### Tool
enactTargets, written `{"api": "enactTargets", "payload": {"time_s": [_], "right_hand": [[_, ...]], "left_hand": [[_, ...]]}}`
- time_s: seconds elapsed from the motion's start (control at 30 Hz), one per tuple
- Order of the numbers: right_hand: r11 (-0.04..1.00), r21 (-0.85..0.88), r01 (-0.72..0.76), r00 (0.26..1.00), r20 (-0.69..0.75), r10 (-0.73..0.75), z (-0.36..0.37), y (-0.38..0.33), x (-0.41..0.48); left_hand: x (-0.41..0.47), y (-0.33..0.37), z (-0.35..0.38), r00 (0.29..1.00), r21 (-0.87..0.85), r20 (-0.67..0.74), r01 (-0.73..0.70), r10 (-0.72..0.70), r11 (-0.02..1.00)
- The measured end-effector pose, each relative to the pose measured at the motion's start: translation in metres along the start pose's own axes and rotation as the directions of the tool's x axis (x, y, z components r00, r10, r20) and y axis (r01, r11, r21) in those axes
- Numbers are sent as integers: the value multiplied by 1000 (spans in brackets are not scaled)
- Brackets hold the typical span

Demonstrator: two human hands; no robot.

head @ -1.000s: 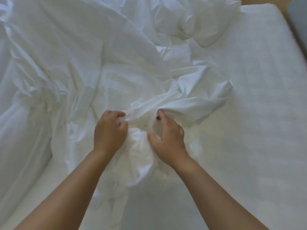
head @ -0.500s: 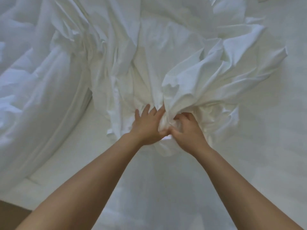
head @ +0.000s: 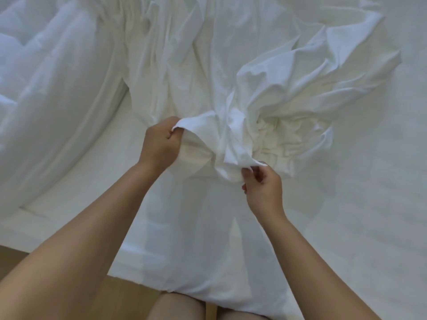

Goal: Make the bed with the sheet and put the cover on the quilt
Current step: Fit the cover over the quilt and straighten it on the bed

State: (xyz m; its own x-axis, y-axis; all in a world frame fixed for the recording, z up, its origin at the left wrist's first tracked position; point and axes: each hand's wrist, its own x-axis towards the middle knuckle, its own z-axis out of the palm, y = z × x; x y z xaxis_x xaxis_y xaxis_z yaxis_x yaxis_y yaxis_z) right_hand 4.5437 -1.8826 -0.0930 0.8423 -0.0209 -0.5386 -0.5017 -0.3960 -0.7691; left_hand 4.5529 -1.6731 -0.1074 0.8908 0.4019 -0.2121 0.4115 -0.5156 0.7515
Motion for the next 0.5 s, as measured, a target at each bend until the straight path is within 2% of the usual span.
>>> {"api": "enactTargets", "payload": {"time_s": [0.03, 0.1, 0.13, 0.23, 0.3, 0.37, 0.4, 0.43, 0.47, 0.5], "right_hand": [[999, 50, 4, 998, -59, -1, -2, -3, 0], [989, 148, -16, 989, -146, 38, -7, -14, 3], [983, 180, -31, 985, -161, 61, -9, -20, 4], [974, 224, -40, 981, -177, 81, -13, -28, 6], [976, 216, -19, 968, -241, 72, -15, -31, 4], [969, 247, -4, 946, -313, 84, -17, -34, 4], [962, 274, 5, 939, -332, 89, -18, -36, 3], [958, 286, 22, 936, -342, 81, -19, -38, 3], [963, 267, 49, 939, -340, 47, -19, -39, 0], [973, 215, 91, 946, -323, -17, -19, -40, -2]], "left_hand": [[1, 1, -3, 994, -115, -25, 104, -107, 988], [4, 2, -11, 957, -363, -12, 266, -290, 893], [5, 0, -14, 940, -420, 4, 312, -342, 852], [5, -2, -18, 931, -431, 18, 337, -366, 837], [4, 0, -19, 937, -413, -3, 317, -350, 854], [2, -1, -21, 949, -276, -33, 292, -313, 916], [0, 3, -23, 966, -90, -75, 240, -247, 967], [-4, 8, -23, 989, 116, -99, 117, -106, 986], [-6, 14, -19, 996, 264, -62, -45, 63, 963], [-7, 25, -10, 977, 307, 24, -211, 214, 928]]}}
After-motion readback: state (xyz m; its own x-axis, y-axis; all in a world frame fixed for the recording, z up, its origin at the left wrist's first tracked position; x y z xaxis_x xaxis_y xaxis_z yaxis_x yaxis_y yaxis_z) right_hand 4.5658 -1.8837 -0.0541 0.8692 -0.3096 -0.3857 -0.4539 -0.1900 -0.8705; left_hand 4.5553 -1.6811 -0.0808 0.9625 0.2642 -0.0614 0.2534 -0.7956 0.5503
